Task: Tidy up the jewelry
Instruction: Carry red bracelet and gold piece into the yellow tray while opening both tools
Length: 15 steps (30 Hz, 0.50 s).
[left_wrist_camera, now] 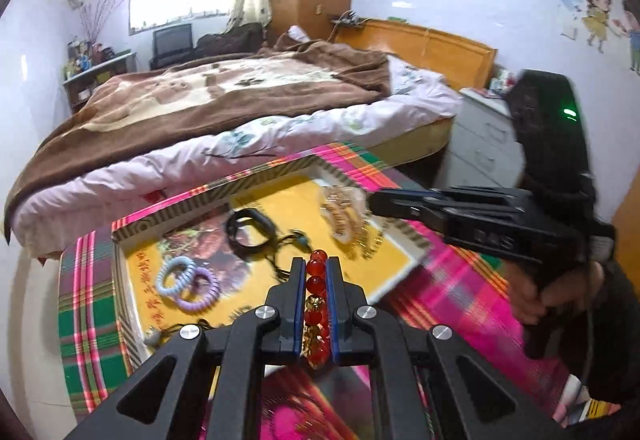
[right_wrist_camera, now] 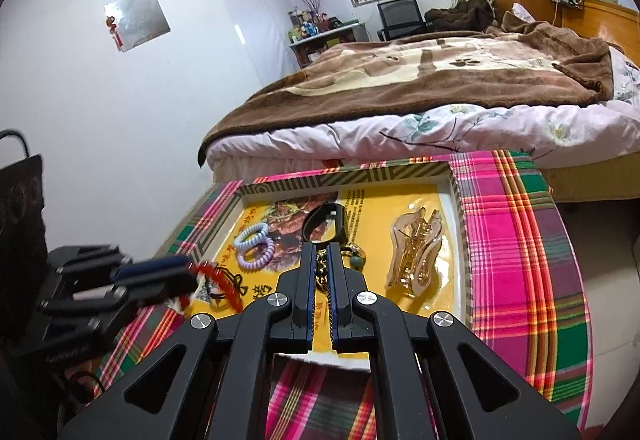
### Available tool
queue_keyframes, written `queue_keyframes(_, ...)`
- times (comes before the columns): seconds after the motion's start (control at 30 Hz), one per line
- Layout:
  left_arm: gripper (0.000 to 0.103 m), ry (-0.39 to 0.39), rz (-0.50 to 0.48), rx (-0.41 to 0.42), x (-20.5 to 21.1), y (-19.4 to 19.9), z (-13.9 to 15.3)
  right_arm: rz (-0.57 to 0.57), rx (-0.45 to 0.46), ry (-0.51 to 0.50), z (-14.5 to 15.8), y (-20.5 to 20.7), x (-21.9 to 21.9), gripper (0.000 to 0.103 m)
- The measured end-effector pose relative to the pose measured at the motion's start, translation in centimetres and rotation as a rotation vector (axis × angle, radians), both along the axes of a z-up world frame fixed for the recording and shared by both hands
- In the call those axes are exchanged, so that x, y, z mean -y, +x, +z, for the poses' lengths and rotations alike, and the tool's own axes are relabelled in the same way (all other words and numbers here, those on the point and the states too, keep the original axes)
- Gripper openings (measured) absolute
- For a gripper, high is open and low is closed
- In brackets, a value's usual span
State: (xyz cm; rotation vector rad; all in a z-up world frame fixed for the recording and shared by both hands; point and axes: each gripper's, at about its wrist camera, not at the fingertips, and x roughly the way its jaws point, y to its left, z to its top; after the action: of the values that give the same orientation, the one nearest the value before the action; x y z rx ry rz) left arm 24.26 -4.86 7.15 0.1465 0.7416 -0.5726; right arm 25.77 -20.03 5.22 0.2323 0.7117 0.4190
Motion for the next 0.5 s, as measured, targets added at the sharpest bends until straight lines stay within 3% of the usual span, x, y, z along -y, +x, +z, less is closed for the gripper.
queue_keyframes(0.5, 0.01, -0.003, 0.108, -0.164, -1.8, 6.1, -6.4, 0.052, -0.112, -0.052, -4.4, 2.5, -1.2, 0.005)
